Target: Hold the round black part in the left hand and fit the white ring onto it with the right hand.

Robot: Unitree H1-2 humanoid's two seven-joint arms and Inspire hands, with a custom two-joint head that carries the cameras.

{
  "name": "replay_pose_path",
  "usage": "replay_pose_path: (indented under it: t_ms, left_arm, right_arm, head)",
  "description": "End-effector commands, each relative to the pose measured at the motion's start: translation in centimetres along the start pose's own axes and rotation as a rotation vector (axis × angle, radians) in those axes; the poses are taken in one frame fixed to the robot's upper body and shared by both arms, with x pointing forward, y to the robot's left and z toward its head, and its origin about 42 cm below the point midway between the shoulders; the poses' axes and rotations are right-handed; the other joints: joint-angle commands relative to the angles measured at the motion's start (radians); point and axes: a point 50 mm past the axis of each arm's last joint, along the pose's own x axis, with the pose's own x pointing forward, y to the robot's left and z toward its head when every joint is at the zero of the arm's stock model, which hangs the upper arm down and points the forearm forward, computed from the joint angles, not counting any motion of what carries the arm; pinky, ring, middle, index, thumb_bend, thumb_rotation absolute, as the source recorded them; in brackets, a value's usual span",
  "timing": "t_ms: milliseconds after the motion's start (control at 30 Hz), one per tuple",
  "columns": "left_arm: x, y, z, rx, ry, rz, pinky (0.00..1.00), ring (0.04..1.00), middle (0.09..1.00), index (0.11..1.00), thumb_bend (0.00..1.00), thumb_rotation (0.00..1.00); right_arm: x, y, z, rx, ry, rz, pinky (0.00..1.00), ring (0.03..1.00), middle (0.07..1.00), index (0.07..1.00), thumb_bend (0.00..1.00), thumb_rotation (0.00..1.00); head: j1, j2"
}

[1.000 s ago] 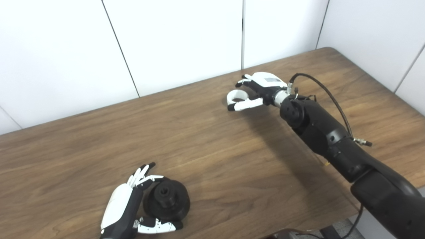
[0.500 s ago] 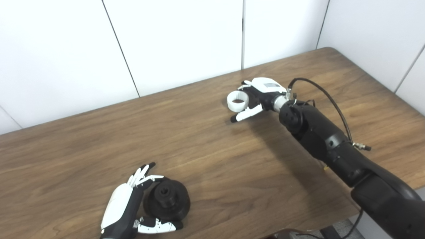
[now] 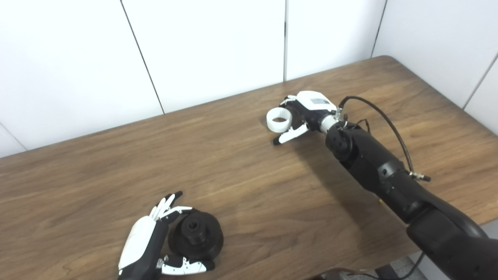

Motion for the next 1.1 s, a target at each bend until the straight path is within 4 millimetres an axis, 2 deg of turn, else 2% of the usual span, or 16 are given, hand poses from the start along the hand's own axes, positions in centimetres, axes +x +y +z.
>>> replay_pose_path:
  t_ms: [0,567,1067]
  left_arm:
    - [-0.2,0.5,0.0,0.035,0.0,-0.016,1.0,1.0,0.973,0.599,0.96,0.23]
    - [-0.2,0.4,0.3,0.04,-0.006,-0.013,1.0,1.0,0.973,0.598,0.95,0.24]
    - [-0.3,0.5,0.4,0.032,0.003,-0.015,1.0,1.0,0.972,0.601,0.95,0.25]
  right_arm:
    - [0.6,-1.4,0.3,0.0,-0.012,-0.068,0.85,0.903,0.911,0.765,0.88,0.48]
    - [0.0,0.7,0.2,0.126,0.058,-0.153,0.84,0.865,0.875,0.719,0.8,0.49]
    - [-0.2,2.0,0.5,0.145,0.033,-0.222,0.79,0.823,0.833,0.62,0.72,0.3]
  head:
    - [0.001,0.001]
    - [0.011,0.012]
    - [0.014,0.018]
